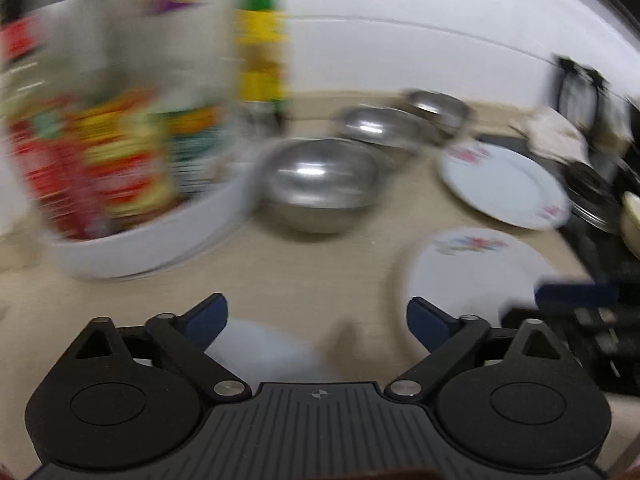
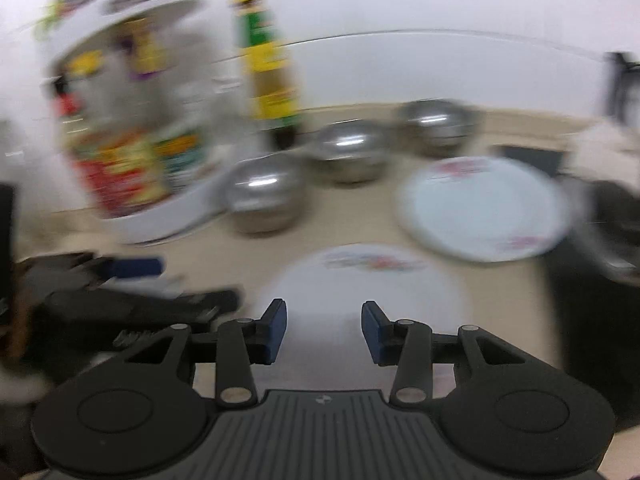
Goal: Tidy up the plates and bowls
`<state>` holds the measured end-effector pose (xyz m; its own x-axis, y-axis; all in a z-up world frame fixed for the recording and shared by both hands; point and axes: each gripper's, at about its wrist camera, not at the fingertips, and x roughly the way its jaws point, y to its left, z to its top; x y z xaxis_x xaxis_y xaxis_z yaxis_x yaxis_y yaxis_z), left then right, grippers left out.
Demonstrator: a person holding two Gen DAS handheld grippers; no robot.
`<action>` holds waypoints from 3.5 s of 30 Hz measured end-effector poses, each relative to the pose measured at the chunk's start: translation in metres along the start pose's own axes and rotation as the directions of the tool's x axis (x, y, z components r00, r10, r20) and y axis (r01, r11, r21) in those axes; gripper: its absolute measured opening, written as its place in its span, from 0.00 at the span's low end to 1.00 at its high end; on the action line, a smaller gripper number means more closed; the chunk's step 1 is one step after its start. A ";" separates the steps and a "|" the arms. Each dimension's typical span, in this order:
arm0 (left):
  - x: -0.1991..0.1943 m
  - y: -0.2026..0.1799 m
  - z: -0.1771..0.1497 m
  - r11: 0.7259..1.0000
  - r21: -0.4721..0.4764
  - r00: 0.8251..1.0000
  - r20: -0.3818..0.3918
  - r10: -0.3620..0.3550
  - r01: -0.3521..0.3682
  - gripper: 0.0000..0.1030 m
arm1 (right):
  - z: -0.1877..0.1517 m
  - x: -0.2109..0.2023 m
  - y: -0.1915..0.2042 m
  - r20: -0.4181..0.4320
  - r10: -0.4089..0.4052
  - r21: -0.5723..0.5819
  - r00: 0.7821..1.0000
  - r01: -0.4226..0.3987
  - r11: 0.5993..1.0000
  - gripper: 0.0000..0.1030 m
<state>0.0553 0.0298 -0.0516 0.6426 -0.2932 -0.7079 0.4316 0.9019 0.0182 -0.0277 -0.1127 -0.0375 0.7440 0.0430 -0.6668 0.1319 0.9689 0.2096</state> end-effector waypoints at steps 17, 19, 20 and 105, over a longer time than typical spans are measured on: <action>-0.016 0.100 -0.062 0.972 -0.148 0.980 -0.108 0.168 -0.183 0.87 | -0.024 0.076 0.076 -0.199 0.228 -0.010 0.953 -0.234 0.972 0.38; -0.015 0.099 -0.066 0.972 -0.164 0.984 -0.096 0.151 -0.166 0.88 | -0.025 0.075 0.081 -0.181 0.211 -0.026 0.961 -0.219 0.975 0.39; -0.015 0.100 -0.068 0.973 -0.175 0.987 -0.084 0.137 -0.150 0.89 | -0.025 0.075 0.082 -0.175 0.210 -0.029 0.962 -0.218 0.976 0.41; -0.028 0.069 -0.104 0.966 -0.220 0.982 0.160 -0.099 0.133 0.68 | -0.049 0.047 0.041 -0.054 0.234 0.029 0.971 -0.233 0.972 0.39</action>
<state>0.0010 0.1339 -0.1040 0.6899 -0.4280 -0.5838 0.3636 0.9023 -0.2318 -0.0196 -0.0589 -0.0953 0.7179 0.2815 -0.6367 -0.0260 0.9248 0.3796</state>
